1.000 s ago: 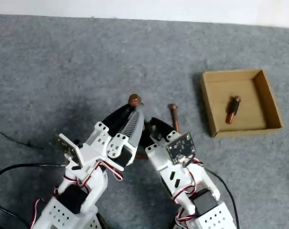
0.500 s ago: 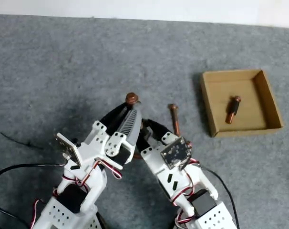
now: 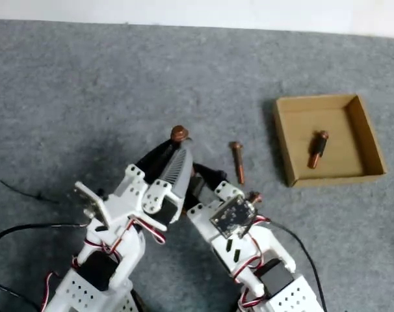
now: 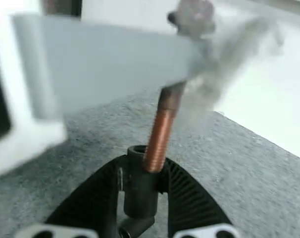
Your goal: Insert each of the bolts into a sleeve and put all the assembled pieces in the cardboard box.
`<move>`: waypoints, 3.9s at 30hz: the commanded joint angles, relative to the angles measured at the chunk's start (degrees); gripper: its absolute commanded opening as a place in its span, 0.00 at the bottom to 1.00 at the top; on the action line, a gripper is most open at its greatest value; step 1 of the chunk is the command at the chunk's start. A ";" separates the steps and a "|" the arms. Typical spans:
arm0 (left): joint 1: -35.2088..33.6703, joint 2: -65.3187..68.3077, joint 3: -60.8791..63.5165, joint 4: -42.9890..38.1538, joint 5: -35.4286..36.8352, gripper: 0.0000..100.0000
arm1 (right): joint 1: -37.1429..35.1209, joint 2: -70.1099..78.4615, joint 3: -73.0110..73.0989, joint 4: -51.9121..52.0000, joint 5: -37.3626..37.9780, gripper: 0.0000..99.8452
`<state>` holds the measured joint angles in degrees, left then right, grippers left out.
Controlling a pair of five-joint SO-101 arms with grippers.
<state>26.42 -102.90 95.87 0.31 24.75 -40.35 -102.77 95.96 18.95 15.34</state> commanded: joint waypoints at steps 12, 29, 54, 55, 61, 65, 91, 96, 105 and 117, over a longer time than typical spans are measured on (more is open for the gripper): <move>-3.47 -0.92 1.27 1.58 0.97 0.01 | -0.40 -0.57 7.78 -1.63 0.70 0.01; -3.56 -0.84 1.27 14.24 3.25 0.01 | -0.31 -0.57 7.69 -0.04 0.70 0.01; -0.31 -0.92 1.27 25.58 3.25 0.17 | 3.03 -0.57 7.78 0.13 0.70 0.01; -0.13 -0.92 1.27 25.58 3.25 0.22 | 3.03 -0.57 7.78 0.13 0.70 0.01; 0.22 -0.92 1.27 25.76 3.34 0.38 | 3.03 -0.57 7.78 0.13 0.70 0.01; -3.56 -0.92 1.10 25.49 6.15 0.36 | 3.12 -0.57 7.78 0.13 0.70 0.01; -19.03 -0.92 1.27 21.98 4.04 0.06 | 24.13 -0.04 7.87 -4.62 -9.93 0.01; -18.95 -0.40 1.36 22.42 -3.60 0.02 | 32.48 -0.04 7.87 -3.03 -9.85 0.01; -19.21 -0.31 1.36 26.11 -7.21 0.01 | 45.32 -0.04 7.69 -0.40 -10.11 0.01; -19.30 -0.31 1.36 26.20 -7.21 0.01 | 43.91 13.93 -3.03 -5.76 -4.40 0.01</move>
<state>7.52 -103.08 96.13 26.33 18.15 2.99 -96.35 96.04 17.80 10.15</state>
